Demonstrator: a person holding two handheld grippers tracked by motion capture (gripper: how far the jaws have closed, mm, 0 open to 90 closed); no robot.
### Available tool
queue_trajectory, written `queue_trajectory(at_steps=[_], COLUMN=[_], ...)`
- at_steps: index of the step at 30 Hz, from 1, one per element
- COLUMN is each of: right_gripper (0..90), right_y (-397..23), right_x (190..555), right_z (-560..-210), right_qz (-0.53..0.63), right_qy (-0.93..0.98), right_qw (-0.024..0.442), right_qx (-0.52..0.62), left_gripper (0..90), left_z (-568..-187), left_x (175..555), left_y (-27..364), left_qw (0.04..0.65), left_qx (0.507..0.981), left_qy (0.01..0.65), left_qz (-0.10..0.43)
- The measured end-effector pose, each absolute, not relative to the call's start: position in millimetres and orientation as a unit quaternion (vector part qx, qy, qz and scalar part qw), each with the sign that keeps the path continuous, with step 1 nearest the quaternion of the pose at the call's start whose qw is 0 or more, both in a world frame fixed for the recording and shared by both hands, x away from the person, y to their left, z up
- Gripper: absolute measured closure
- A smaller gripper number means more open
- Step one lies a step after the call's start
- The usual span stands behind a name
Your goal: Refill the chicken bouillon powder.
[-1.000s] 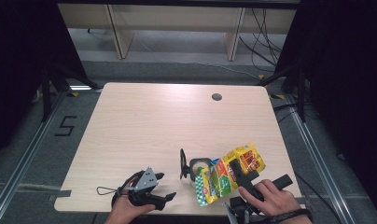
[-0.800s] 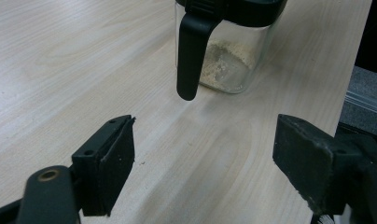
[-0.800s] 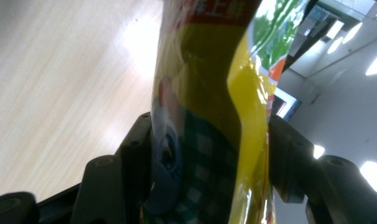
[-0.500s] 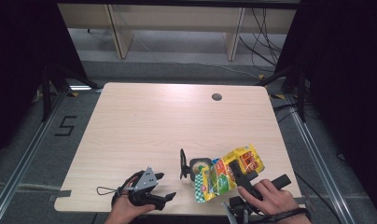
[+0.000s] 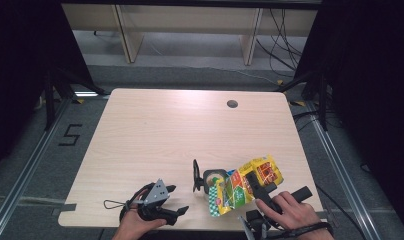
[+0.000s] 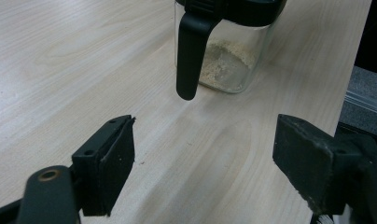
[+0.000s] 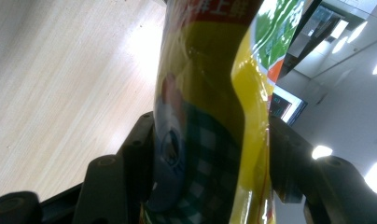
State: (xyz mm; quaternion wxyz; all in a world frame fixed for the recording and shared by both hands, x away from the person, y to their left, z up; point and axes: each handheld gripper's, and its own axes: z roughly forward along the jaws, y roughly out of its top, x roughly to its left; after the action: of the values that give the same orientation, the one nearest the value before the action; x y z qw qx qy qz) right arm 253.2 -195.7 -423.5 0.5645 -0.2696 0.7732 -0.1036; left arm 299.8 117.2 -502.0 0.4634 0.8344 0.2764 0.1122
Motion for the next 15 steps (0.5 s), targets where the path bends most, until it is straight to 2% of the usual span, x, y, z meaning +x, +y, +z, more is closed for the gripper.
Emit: queue_trajectory(at_steps=[15], right_gripper=[45.0], right_y=[-197.1], right_x=[254.1], right_z=[-422.8], right_qz=[-0.098], right_qy=[0.777], right_qw=[0.562], right_qx=[-0.267], left_gripper=[20.5], left_z=[-501.9], left_x=[299.7], left_y=[117.2], left_qw=[0.463], left_qx=[0.834], left_qy=[0.277], left_qz=[0.113])
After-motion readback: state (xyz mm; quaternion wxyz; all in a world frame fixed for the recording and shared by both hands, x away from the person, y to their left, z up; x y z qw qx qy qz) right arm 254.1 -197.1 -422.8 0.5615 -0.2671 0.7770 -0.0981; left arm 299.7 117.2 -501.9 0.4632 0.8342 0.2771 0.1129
